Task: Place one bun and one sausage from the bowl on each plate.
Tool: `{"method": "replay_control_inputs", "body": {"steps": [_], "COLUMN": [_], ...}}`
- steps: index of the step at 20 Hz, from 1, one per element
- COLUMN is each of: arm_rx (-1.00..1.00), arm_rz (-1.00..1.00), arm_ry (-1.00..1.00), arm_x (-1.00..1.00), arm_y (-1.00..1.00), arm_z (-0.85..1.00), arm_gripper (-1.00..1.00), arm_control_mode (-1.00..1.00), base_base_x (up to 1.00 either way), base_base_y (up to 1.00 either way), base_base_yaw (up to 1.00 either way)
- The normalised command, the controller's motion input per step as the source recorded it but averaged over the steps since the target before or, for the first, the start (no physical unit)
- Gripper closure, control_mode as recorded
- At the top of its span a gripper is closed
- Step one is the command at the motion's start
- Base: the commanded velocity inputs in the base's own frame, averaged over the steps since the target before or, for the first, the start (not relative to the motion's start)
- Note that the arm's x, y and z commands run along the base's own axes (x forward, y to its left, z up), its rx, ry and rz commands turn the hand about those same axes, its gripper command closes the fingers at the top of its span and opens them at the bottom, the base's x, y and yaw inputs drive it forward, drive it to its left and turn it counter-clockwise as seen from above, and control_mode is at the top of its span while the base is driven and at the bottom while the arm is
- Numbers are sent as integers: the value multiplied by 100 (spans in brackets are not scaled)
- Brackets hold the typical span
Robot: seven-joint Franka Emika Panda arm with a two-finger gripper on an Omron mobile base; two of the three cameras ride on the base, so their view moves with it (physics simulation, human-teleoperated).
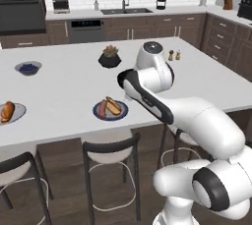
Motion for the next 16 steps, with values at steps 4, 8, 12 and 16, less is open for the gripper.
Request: {"method": "replay_control_inputs", "body": {"steps": [4, 8, 12, 16], "arm_rx": [0, 0, 0, 0], "arm_rz": [0, 0, 0, 0], "arm_ry": [0, 0, 0, 0], "arm_x": [0, 0, 0, 0], "arm_y": [0, 0, 0, 0], "arm_z": [0, 0, 0, 0], "arm_gripper": [100, 100, 100, 100], "arm_control_mode": [100, 100, 100, 100], "base_base_x": [3, 11, 24, 29], "base_base_y": [100, 100, 100, 100], "base_base_yaw": [-18, -21, -23, -19]}}
